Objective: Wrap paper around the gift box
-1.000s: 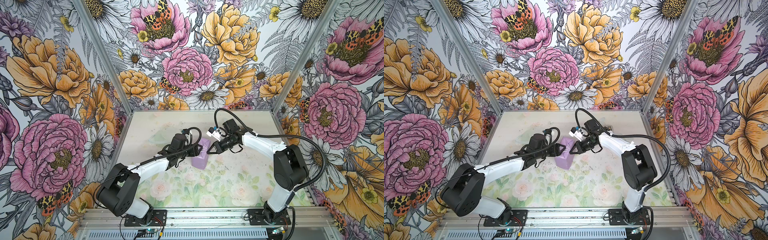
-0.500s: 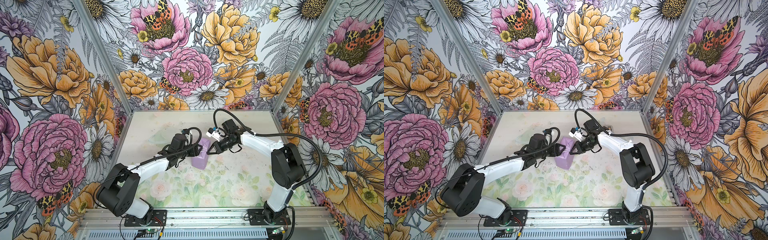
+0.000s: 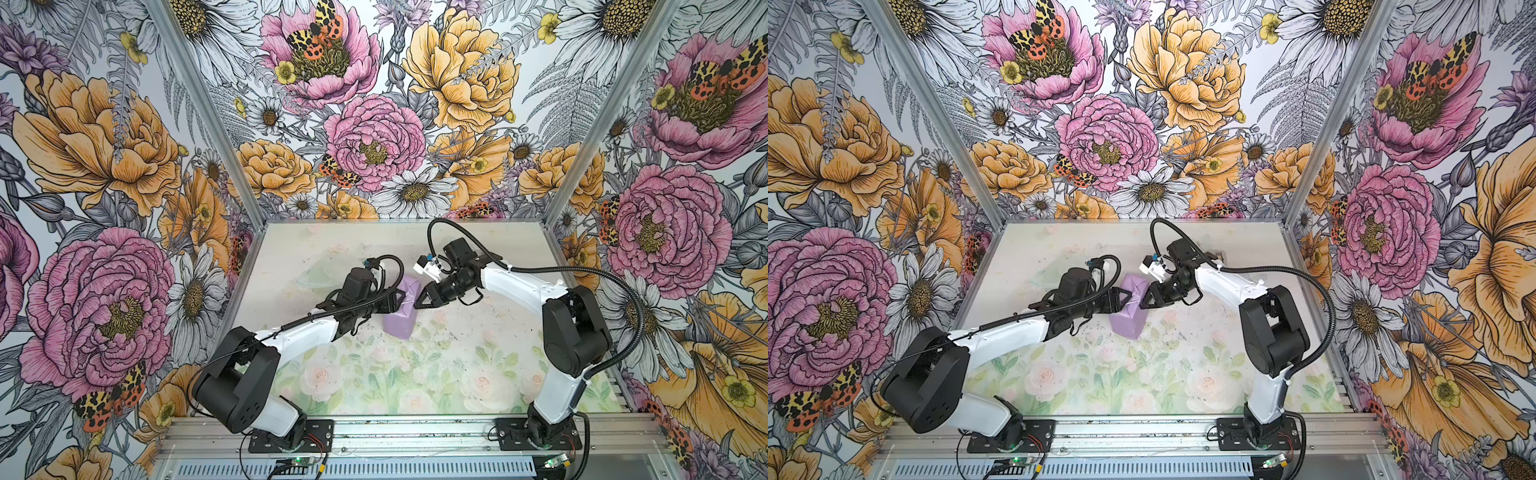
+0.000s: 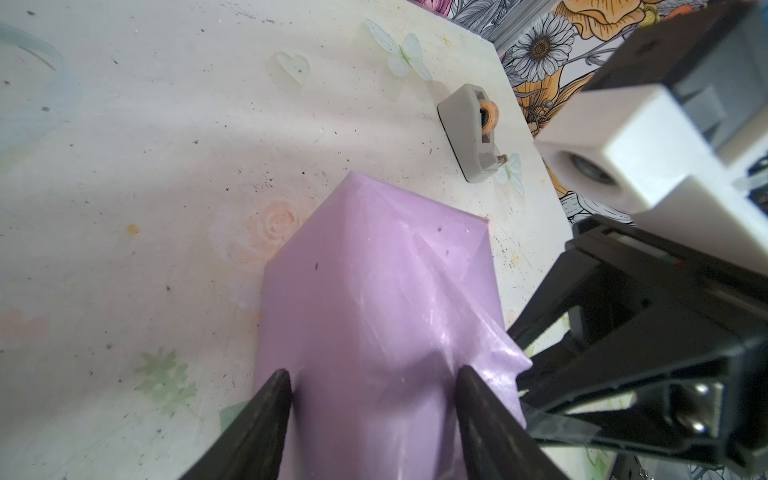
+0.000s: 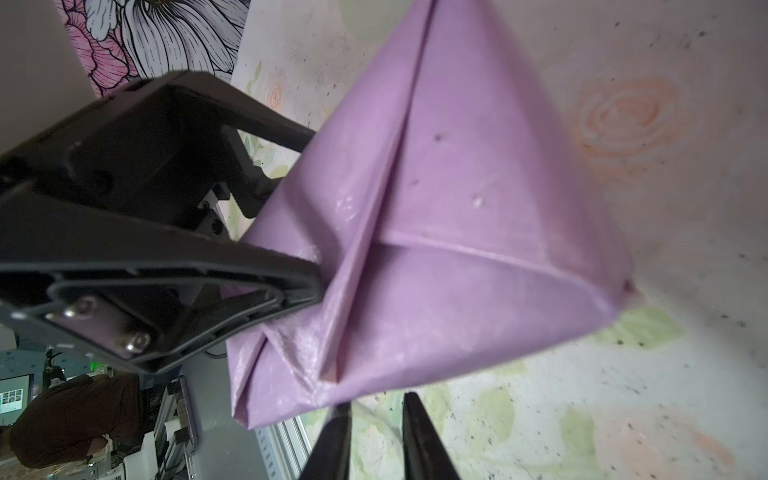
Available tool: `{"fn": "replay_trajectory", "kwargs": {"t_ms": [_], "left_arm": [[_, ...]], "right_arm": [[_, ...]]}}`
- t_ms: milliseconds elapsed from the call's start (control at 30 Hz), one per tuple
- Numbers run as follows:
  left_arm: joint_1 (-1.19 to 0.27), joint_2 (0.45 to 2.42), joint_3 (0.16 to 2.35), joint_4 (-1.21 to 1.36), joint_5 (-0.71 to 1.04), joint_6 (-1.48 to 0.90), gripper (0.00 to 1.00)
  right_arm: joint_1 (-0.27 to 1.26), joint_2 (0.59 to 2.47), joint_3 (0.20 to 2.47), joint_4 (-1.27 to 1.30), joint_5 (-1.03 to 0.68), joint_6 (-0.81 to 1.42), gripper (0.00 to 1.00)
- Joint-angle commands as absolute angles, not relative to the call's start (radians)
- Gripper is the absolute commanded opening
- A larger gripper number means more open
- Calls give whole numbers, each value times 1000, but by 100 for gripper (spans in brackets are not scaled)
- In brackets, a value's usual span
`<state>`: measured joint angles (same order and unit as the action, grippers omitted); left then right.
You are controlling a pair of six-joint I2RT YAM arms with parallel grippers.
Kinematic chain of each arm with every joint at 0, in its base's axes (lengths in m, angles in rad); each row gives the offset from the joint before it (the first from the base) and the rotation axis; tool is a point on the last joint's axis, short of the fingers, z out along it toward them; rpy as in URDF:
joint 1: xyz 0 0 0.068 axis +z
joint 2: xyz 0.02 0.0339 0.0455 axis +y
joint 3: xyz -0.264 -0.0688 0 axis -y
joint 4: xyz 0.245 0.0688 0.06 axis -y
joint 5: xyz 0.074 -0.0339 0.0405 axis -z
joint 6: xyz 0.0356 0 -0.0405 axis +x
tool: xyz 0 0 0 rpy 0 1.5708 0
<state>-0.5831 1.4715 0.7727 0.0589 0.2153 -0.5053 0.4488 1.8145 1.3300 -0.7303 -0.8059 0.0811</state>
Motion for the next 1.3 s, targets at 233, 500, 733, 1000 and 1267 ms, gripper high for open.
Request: {"fn": "replay_trajectory", "kwargs": {"t_ms": [233, 500, 733, 1000, 1267], "left_arm": [[-604, 1488, 761, -37, 208, -472, 64], [-607, 1486, 760, -34, 206, -472, 63], [-607, 1485, 760, -34, 207, -469, 63], [-607, 1486, 763, -34, 208, -469, 63], [-607, 1486, 765, -38, 207, -468, 63]], "right_arm": [[461, 1786, 1358, -695, -718, 114, 31], [462, 1784, 1335, -647, -731, 148, 29], [467, 1787, 1310, -625, -738, 159, 29], [466, 1786, 1269, -563, -736, 195, 27], [465, 1776, 1229, -488, -727, 234, 29]]}}
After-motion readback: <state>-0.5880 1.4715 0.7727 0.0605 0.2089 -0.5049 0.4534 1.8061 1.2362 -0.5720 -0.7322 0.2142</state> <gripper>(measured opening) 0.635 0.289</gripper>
